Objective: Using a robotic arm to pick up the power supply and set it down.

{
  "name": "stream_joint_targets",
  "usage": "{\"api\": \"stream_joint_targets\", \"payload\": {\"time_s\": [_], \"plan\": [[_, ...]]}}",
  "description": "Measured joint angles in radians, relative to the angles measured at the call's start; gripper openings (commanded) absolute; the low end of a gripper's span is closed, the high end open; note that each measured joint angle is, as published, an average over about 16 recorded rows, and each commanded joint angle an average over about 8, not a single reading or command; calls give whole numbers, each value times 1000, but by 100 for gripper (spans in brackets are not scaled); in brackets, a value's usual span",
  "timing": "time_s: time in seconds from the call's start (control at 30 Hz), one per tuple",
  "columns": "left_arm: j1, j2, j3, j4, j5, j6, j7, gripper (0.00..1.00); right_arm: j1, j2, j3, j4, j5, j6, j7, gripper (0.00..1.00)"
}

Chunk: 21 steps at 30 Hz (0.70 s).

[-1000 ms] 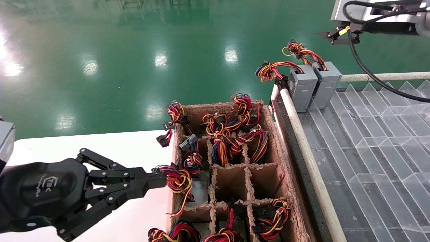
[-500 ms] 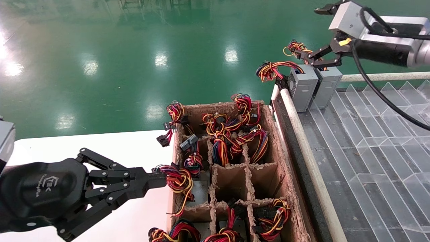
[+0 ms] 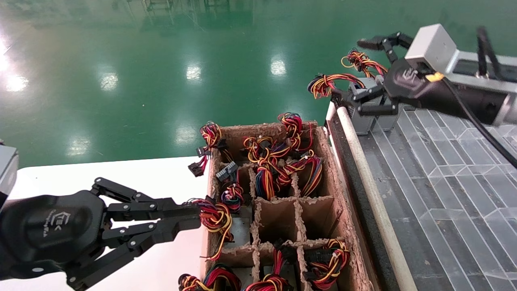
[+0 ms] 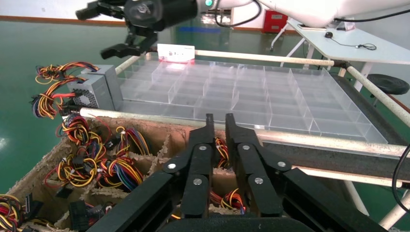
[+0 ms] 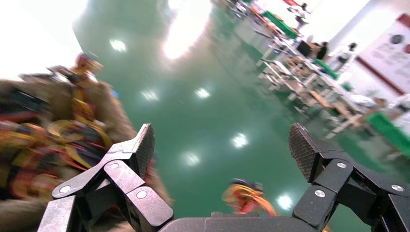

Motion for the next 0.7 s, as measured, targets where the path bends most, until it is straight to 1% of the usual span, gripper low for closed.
{"api": "stream_joint_targets", "payload": {"time_s": [0.7], "plan": [[0,0,0,0,0,0,0,100,-376,166,48,445,361,-202,402,100]]}}
